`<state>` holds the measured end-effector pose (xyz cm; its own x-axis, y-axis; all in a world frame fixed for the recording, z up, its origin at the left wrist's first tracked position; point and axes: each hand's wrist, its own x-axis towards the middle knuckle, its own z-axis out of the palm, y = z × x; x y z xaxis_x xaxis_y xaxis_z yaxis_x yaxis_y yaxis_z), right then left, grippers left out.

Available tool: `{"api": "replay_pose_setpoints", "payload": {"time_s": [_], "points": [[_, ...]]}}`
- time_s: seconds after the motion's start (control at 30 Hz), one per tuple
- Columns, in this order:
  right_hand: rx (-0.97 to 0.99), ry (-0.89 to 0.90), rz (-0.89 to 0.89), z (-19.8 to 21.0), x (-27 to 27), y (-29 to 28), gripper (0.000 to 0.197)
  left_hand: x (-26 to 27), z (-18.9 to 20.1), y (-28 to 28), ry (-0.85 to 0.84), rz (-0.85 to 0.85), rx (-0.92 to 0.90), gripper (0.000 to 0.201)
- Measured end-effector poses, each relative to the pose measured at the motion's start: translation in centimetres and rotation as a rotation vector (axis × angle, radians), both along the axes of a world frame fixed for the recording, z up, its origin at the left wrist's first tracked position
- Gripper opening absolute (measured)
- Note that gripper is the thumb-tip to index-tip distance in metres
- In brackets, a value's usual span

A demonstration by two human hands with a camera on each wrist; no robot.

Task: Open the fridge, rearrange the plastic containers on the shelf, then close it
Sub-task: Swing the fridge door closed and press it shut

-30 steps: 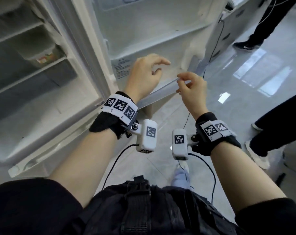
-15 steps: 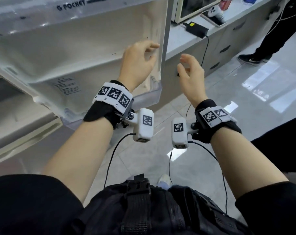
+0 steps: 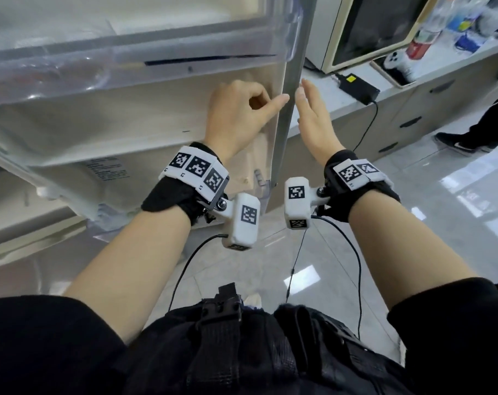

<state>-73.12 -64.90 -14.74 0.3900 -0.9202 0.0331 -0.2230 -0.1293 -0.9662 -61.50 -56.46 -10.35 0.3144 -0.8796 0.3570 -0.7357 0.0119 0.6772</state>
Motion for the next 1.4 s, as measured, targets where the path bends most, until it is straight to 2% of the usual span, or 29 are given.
{"api": "replay_pose_setpoints", "payload": {"time_s": [0.13, 0.27, 0.43, 0.63, 0.77, 1.0, 1.1, 1.17, 1.23, 1.4], "points": [[0.058, -0.023, 0.085, 0.1, 0.9, -1.5, 0.07, -0.3, 0.0, -0.1, -0.013, 0.036, 0.002, 0.041], [0.111, -0.131, 0.138, 0.0, 0.1, -2.2, 0.04, -1.6, -0.5, 0.3, 0.035, 0.105, -0.007, 0.043], [0.11, -0.206, 0.183, -1.0, -2.9, 0.2, 0.023, -4.9, -1.5, 3.2, 0.185, 0.292, -0.135, 0.053], [0.048, -0.212, 0.328, -1.0, -6.7, 4.5, 0.044, -8.6, -2.3, 9.2, 0.151, 0.572, -0.277, 0.059], [0.02, -0.152, 0.438, -0.7, -8.0, 7.6, 0.041, -10.0, -2.2, 13.8, 0.146, 0.683, -0.319, 0.061], [-0.049, -0.139, 0.544, -1.1, -8.5, 15.8, 0.044, -10.8, -2.5, 22.3, 0.214, 0.811, -0.329, 0.061], [-0.047, -0.169, 0.581, -1.0, -7.9, 20.2, 0.046, -10.5, -2.5, 26.5, 0.218, 0.849, -0.32, 0.05], [-0.055, -0.196, 0.612, -0.9, -7.3, 23.4, 0.062, -10.0, -2.5, 29.7, 0.218, 0.876, -0.314, 0.042], [-0.081, -0.199, 0.639, -0.8, -6.6, 26.9, 0.069, -9.4, -2.6, 33.1, 0.238, 0.907, -0.325, 0.041], [-0.093, -0.184, 0.709, -0.4, -3.7, 36.1, 0.052, -8.0, -2.8, 41.6, 0.226, 0.895, -0.332, 0.03]]}}
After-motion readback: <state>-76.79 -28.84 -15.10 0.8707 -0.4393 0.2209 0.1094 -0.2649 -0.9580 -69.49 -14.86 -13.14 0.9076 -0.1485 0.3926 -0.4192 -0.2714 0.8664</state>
